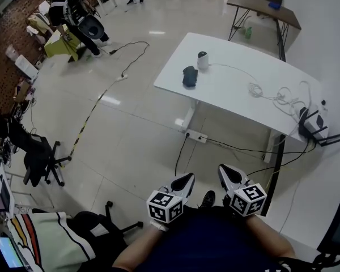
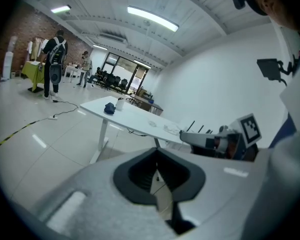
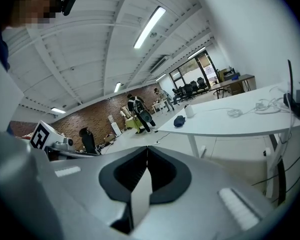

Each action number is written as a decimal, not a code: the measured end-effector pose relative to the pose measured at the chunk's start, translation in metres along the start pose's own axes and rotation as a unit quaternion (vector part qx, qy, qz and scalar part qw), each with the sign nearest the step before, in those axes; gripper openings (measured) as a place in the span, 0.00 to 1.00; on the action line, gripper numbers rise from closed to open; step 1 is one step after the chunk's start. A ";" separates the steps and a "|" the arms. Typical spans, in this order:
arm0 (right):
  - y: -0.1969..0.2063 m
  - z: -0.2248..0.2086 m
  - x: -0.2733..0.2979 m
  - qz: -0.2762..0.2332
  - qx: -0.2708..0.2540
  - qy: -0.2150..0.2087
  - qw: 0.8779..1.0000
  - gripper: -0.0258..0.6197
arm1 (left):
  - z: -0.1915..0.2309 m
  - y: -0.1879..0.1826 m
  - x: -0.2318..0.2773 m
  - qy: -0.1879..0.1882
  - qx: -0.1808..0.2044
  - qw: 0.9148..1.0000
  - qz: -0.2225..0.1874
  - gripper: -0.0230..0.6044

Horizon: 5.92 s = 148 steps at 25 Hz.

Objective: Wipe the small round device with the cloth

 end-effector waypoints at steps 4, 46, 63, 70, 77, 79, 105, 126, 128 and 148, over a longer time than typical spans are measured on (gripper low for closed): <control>-0.003 -0.016 -0.008 -0.009 0.005 0.006 1.000 0.06 | -0.010 -0.002 0.013 0.004 0.005 1.000 0.007 0.04; -0.094 -0.035 0.183 0.025 0.010 0.088 0.996 0.06 | 0.183 -0.138 0.081 0.072 -0.017 0.997 0.018 0.12; -0.171 -0.145 0.210 -0.001 0.029 0.013 1.000 0.06 | 0.149 -0.206 0.179 0.017 0.008 1.000 0.024 0.15; -0.174 -0.171 0.216 0.009 0.047 0.010 0.999 0.06 | 0.148 -0.212 0.198 0.007 0.006 0.999 0.045 0.21; -0.183 -0.182 0.243 0.023 0.052 0.028 0.998 0.06 | 0.184 -0.224 0.216 0.011 -0.009 0.998 0.061 0.28; -0.191 -0.189 0.252 0.019 0.056 0.045 0.997 0.06 | 0.196 -0.233 0.226 0.023 -0.004 0.998 0.065 0.29; -0.228 -0.192 0.308 0.017 0.074 0.127 0.989 0.06 | 0.325 -0.245 0.379 0.010 0.083 0.969 0.231 0.37; -0.283 -0.193 0.328 -0.035 0.240 -0.254 0.936 0.58 | 0.214 -0.367 0.288 0.323 0.023 0.946 0.015 0.19; -0.287 -0.190 0.331 -0.036 0.257 -0.286 0.922 0.58 | 0.209 -0.367 0.287 0.339 0.032 0.940 0.019 0.19; -0.289 -0.237 0.349 -0.046 0.239 -0.167 0.955 0.20 | 0.249 -0.363 0.318 0.252 -0.014 0.968 0.010 0.35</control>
Point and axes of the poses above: the fingertips, and each gripper's own axes: x forward along the fingers, z to its left, y out of its underside, the point moved 4 cm from there along -x, backward along the fingers, and after that the axes turned 7 degrees about z, right-handed, at the moved point
